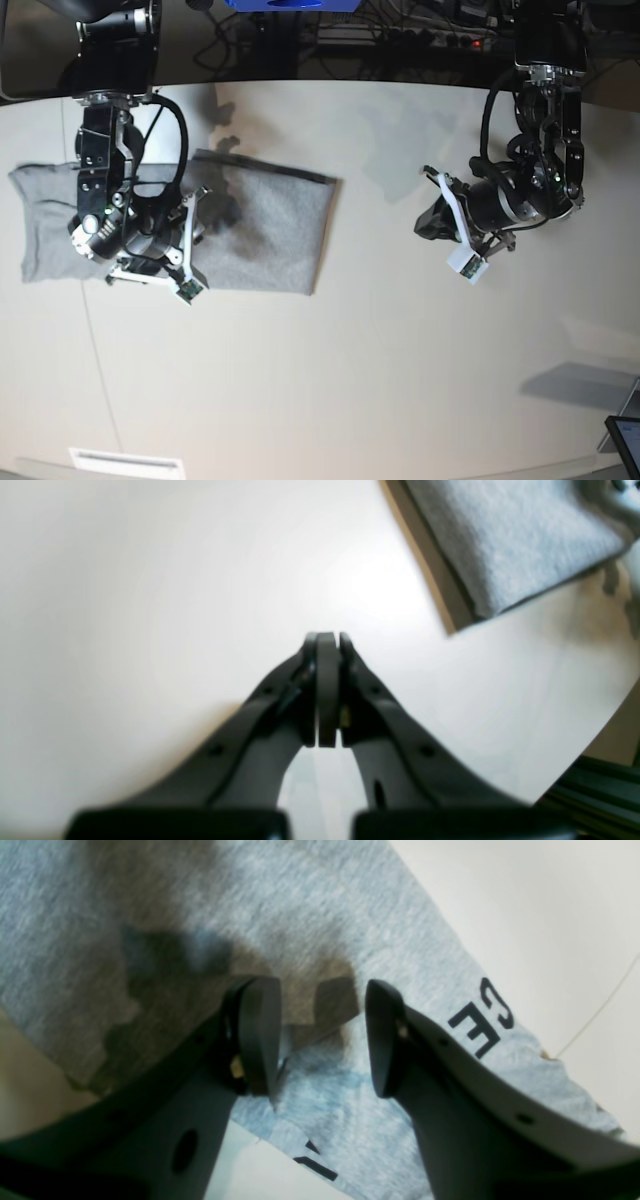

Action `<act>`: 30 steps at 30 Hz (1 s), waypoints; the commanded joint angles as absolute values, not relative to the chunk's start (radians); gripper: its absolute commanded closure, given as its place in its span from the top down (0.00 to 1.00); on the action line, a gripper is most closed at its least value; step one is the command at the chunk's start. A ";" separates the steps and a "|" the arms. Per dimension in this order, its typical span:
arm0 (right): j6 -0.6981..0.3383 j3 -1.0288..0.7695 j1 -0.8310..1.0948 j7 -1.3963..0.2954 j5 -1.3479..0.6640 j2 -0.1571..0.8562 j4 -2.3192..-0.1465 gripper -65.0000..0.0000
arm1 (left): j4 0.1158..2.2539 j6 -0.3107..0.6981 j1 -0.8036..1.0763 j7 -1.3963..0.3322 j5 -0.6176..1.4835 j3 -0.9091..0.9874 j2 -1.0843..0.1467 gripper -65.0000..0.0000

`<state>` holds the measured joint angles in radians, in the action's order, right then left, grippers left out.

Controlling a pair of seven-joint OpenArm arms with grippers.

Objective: Fold the T-shirt properly
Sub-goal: 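Move the left gripper away from the folded shirt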

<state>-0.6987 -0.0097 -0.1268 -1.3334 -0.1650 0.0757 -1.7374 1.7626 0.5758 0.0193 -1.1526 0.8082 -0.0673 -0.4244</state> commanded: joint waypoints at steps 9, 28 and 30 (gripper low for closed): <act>-0.698 -0.015 -0.183 -1.307 -0.168 0.107 -1.750 0.42 | 1.773 0.579 0.033 -1.135 0.822 -0.019 -0.438 0.00; -0.698 -0.061 -0.237 -1.310 -0.170 0.113 -1.587 0.42 | 1.770 0.581 0.061 -1.135 0.820 0.073 -0.438 0.00; -0.698 -0.061 -0.237 -1.310 -0.170 0.113 -1.587 0.42 | 1.770 0.581 0.059 -1.135 0.820 0.073 -0.438 0.00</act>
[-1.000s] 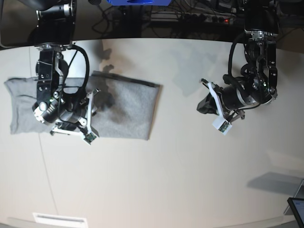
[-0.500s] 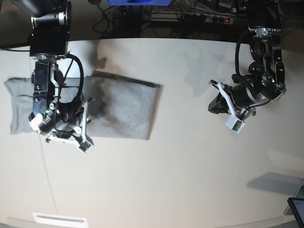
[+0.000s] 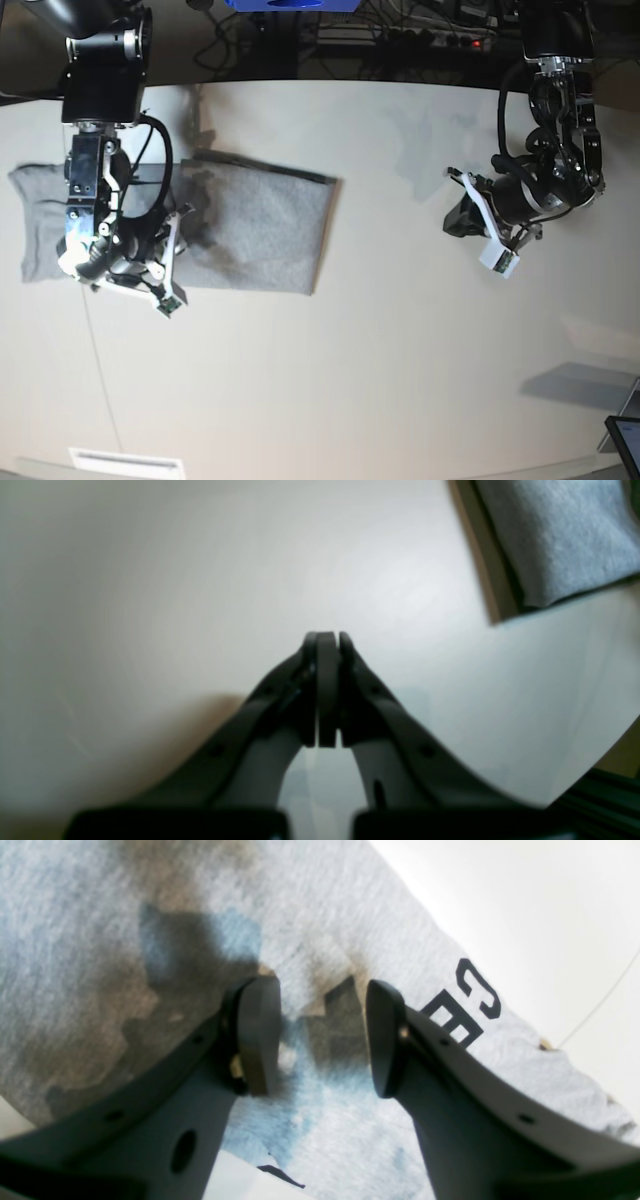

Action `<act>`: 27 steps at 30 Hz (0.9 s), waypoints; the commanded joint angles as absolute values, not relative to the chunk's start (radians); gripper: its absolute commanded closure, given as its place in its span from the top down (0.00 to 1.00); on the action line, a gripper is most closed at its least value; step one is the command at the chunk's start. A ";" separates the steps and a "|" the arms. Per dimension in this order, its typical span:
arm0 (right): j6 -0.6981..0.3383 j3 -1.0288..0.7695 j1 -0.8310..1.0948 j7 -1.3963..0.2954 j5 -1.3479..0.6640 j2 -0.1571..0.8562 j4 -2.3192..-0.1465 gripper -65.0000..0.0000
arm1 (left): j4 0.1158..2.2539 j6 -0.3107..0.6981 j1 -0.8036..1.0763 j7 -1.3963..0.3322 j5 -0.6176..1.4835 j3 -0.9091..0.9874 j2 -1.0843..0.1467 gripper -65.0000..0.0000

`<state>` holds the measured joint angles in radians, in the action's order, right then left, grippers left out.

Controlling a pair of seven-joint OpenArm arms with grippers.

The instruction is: Fold the T-shirt properly

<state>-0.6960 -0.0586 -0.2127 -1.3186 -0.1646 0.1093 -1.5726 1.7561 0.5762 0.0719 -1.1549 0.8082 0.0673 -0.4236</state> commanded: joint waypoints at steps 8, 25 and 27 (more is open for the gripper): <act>-0.698 -0.061 -0.236 -1.310 -0.170 0.084 -1.581 0.42 | 1.719 0.581 0.058 -1.135 0.820 0.074 -0.438 0.00; -0.698 -0.059 -0.242 -1.310 -0.168 0.068 -1.580 0.00 | 1.701 0.581 0.056 -1.135 0.820 0.077 -0.438 0.00; -0.698 -0.059 -0.245 -1.310 -0.168 0.070 -1.580 0.00 | 1.701 0.581 0.056 -1.135 0.820 0.077 -0.438 0.00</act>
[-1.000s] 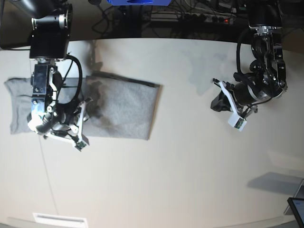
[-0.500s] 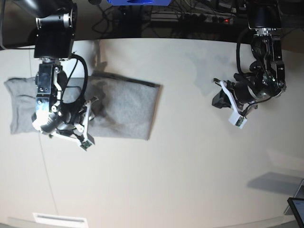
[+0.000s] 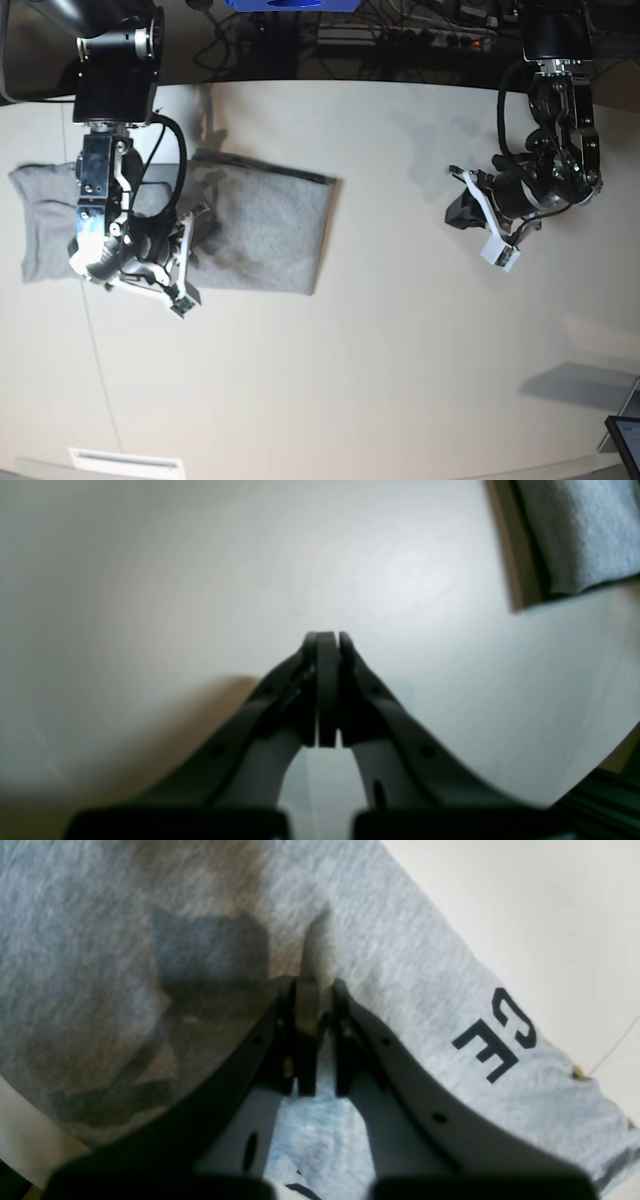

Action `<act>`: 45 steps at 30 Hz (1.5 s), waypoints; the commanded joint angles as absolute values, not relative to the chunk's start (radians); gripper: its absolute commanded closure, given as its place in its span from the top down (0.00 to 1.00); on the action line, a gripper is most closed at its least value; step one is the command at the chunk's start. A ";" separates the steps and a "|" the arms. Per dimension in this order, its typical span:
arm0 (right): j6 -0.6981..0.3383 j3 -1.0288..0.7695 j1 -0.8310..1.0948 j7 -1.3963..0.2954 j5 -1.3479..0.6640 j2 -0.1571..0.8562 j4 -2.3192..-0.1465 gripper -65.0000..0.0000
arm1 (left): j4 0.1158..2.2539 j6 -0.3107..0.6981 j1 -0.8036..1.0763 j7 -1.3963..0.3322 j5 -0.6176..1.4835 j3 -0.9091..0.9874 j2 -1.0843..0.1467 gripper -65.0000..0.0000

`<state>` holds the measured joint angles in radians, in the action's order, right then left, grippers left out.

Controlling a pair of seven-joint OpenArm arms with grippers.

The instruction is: Fold the T-shirt properly

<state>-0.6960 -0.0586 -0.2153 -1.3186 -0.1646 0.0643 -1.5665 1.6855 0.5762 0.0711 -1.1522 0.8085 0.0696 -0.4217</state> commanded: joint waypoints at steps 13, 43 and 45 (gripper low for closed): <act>-0.698 -0.054 -0.318 -1.325 -0.165 0.074 -1.580 0.00 | 1.699 0.581 0.056 -1.135 0.820 0.077 -0.438 0.00; -0.698 -0.053 -0.390 -1.328 -0.165 0.085 -1.455 0.00 | 1.709 0.582 0.056 -1.135 0.670 0.068 -0.369 0.00; -0.698 -0.053 -0.390 -1.326 -0.165 0.087 -1.454 0.00 | 1.707 0.582 0.056 -1.135 0.670 0.068 -0.371 0.00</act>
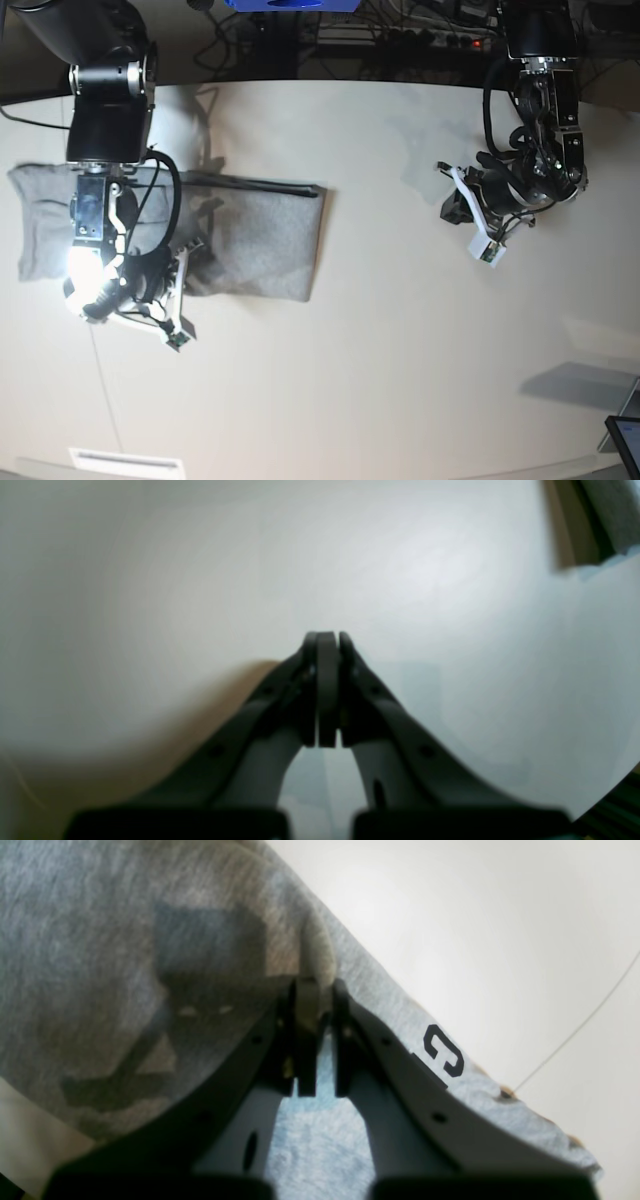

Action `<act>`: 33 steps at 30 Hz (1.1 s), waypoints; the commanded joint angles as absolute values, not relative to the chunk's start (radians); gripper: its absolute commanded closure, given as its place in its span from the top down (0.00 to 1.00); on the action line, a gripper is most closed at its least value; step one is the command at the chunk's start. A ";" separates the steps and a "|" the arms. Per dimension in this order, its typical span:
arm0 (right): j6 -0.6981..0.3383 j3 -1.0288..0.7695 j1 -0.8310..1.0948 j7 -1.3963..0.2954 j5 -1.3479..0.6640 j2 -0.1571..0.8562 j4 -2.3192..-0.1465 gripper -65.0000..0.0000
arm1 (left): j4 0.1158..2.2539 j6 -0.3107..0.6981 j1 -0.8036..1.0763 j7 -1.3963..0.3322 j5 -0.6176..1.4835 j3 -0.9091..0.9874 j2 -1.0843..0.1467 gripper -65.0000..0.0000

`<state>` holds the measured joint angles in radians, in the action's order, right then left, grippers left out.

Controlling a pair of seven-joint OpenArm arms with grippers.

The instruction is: Fold the T-shirt properly

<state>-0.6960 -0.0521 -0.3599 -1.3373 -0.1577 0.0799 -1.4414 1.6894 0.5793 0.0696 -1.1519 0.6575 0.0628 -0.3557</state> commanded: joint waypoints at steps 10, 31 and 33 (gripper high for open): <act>-0.698 -0.053 -0.384 -1.297 -0.162 0.088 -1.426 0.14 | 1.707 0.582 0.056 -1.135 0.668 0.068 -0.369 0.00; -0.698 -0.053 -0.337 -1.334 -0.163 0.140 -1.710 0.41 | 1.799 0.698 0.018 -1.136 0.674 0.077 -0.318 0.00; -0.698 -0.053 -0.300 -1.334 -0.163 0.140 -1.784 0.41 | 1.804 0.698 -0.010 -1.141 0.673 0.073 -0.292 0.00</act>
<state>-0.6956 -0.0521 -0.2802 -1.3407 -0.1566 0.1345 -1.7733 1.7866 0.6930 0.0071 -1.1595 0.6529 0.0708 -0.2832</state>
